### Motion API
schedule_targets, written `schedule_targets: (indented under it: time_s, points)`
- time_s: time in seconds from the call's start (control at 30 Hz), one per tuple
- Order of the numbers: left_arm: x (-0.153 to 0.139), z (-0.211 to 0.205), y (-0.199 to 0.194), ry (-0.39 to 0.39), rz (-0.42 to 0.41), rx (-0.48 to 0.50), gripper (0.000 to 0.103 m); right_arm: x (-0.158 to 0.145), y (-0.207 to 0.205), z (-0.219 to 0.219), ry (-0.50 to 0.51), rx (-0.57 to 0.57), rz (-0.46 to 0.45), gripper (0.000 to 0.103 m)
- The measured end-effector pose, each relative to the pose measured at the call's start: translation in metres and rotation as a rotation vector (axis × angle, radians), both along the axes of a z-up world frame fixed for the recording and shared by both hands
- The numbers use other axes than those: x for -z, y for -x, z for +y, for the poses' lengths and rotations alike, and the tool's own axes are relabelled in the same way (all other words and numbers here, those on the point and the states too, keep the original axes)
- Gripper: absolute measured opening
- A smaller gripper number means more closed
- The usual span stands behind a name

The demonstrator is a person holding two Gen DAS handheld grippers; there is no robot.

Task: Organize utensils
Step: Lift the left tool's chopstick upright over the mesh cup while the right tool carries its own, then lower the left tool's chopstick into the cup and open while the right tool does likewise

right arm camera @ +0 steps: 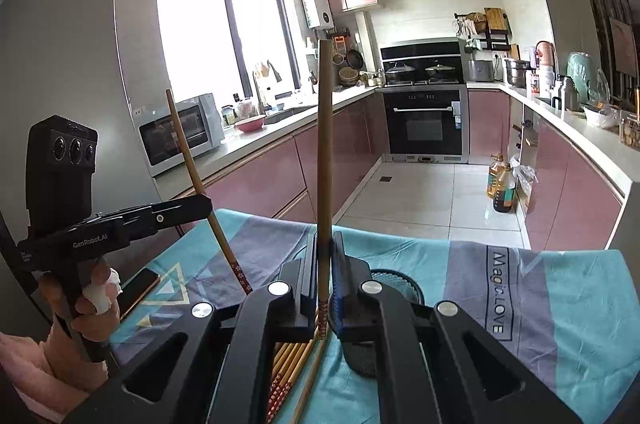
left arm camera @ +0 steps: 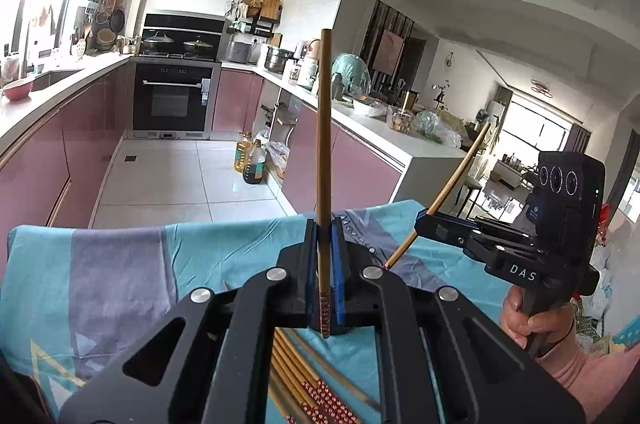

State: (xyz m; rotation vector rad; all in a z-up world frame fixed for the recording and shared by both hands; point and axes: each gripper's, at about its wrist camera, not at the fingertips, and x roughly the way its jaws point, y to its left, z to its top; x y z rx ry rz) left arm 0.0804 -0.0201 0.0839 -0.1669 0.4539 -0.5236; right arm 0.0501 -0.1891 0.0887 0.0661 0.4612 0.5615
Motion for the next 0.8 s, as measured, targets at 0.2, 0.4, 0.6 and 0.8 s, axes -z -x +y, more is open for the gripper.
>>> schedule_targets:
  time_s: [0.2, 0.4, 0.6, 0.8]
  points:
    - [-0.023, -0.030, -0.024, 0.018, -0.031, 0.033, 0.008, -0.017, -0.014, -0.011, -0.003, 0.035, -0.054, 0.006]
    - [-0.009, -0.063, -0.043, -0.029, -0.006, 0.043, 0.008, -0.008, -0.034, -0.015, 0.020, 0.064, -0.035, 0.006]
    - [0.031, -0.087, -0.059, -0.084, 0.087, 0.071, 0.008, 0.021, -0.057, -0.015, 0.035, 0.066, 0.054, 0.006]
    - [0.072, -0.092, -0.074, -0.134, 0.162, 0.093, 0.008, 0.050, -0.069, -0.010, 0.072, 0.046, 0.159, 0.006]
